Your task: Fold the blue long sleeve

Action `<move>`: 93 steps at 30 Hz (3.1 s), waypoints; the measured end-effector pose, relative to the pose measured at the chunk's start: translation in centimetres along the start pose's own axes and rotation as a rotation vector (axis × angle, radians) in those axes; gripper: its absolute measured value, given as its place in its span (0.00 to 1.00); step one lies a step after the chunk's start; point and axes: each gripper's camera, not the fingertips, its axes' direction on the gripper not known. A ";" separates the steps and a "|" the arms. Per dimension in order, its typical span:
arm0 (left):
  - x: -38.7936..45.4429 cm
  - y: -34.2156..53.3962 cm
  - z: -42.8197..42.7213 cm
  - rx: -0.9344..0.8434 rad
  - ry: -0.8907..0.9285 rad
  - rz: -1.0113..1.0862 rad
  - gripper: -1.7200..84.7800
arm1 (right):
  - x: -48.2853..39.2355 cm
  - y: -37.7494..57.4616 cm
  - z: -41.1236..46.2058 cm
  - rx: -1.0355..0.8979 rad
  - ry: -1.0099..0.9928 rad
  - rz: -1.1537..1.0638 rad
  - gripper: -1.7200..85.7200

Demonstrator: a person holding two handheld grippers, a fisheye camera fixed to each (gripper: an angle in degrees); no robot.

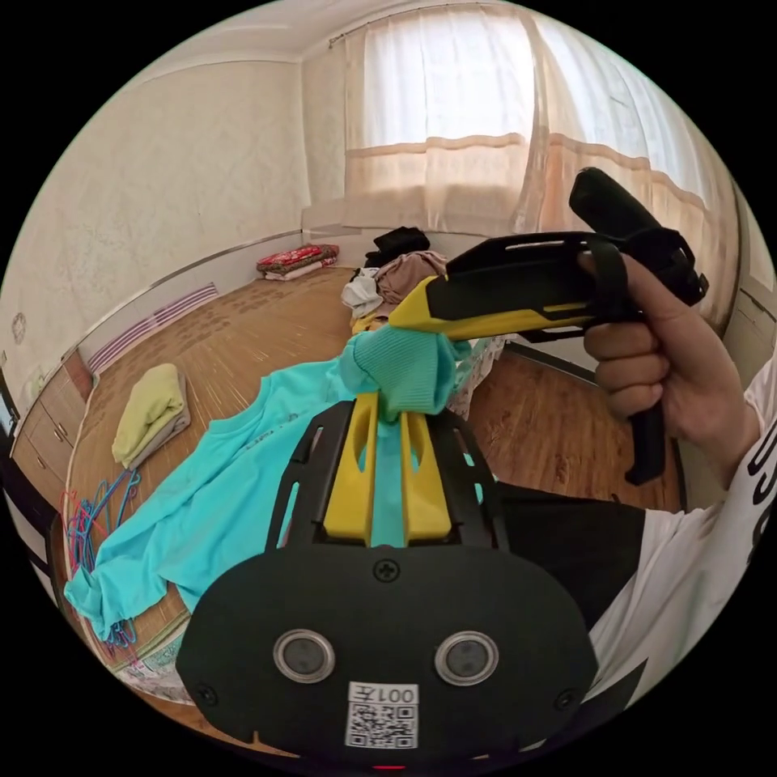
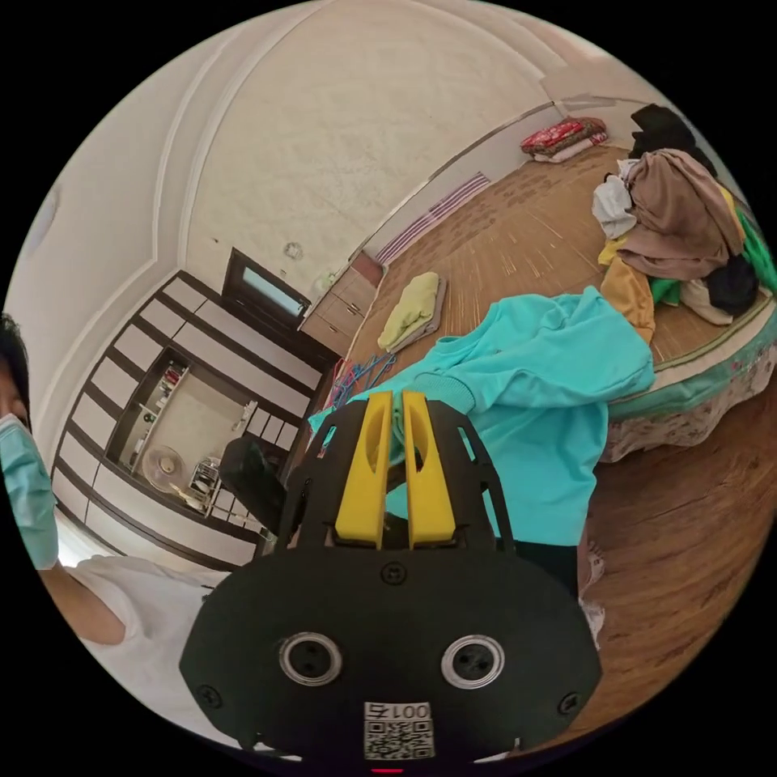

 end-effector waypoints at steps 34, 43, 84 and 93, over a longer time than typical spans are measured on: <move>3.4 1.1 -7.5 -0.214 -0.047 0.330 0.05 | -13.8 13.3 24.1 -0.130 0.544 -1.031 0.05; 2.2 2.4 -11.4 -0.297 -0.112 0.292 0.05 | -15.4 10.2 29.0 -0.211 0.145 -0.872 0.07; 8.0 -1.8 -3.6 -0.620 -0.074 -0.039 0.06 | 1.1 2.1 31.3 -0.363 0.767 -0.773 0.04; 5.5 -3.8 -8.8 -0.506 -0.196 -0.062 0.01 | 3.0 -1.9 27.7 -0.268 0.695 -0.654 0.04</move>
